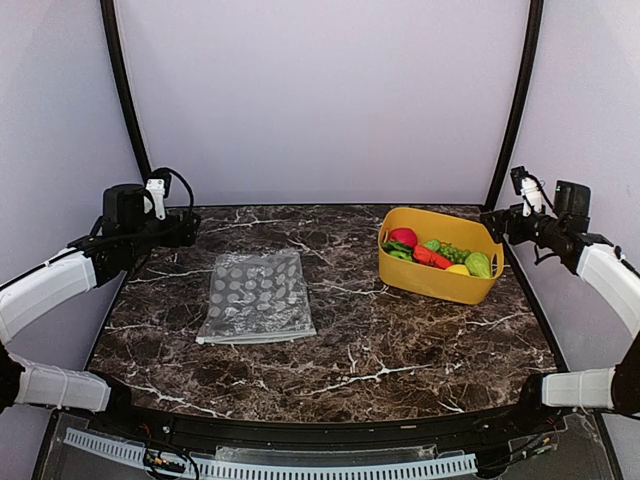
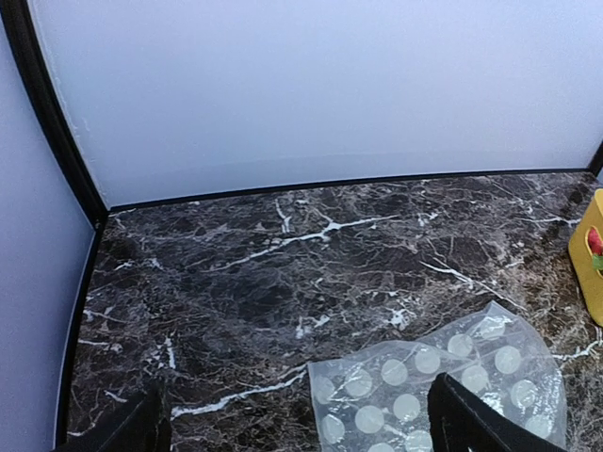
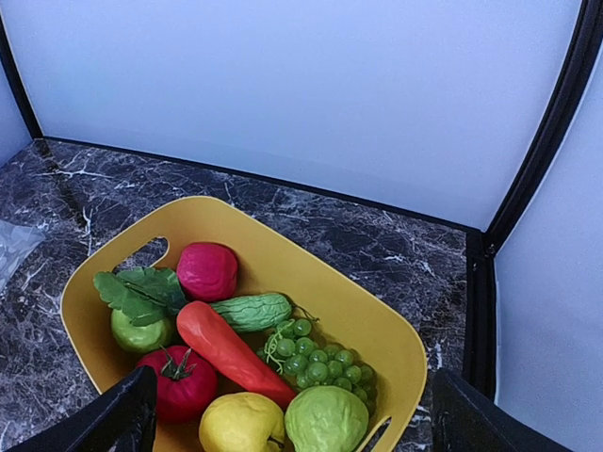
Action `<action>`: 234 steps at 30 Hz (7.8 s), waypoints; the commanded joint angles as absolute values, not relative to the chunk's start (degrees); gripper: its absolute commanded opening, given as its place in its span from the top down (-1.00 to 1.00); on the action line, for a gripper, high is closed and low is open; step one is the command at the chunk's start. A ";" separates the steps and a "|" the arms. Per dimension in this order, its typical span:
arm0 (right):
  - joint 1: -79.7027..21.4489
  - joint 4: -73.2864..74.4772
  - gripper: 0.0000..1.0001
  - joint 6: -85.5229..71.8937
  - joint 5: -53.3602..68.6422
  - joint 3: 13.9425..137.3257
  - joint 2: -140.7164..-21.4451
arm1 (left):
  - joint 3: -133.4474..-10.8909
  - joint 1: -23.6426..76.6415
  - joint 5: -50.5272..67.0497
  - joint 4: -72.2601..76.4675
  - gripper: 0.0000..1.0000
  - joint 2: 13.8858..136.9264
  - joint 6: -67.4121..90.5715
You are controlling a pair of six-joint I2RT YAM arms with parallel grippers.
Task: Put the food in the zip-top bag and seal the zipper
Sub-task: Adjust the bin at the center of the board, then pick up the zipper food storage bag at the center of the board, then open the zipper food storage bag at the center of the board.
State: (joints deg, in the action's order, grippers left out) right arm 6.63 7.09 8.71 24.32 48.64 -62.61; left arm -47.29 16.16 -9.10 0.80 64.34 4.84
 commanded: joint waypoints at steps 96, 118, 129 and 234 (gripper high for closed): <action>-3.34 31.27 0.03 26.02 39.90 49.59 -67.15 | -43.70 67.24 -35.65 -11.33 -0.29 88.18 -30.69; -3.30 31.07 0.02 26.36 40.90 48.20 -65.21 | -52.62 65.57 -52.80 -14.24 0.87 102.14 -25.42; -5.55 35.01 0.00 25.27 45.34 58.67 -65.98 | -64.04 63.98 -40.86 -23.54 0.98 88.37 -8.32; -44.65 29.77 1.00 -17.05 -11.00 103.94 -106.00 | -73.35 55.11 -53.35 -4.19 0.99 88.90 23.90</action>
State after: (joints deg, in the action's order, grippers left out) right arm -44.58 30.02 -17.06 -6.48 103.15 -108.86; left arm -74.61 55.13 -51.94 -3.03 91.42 23.53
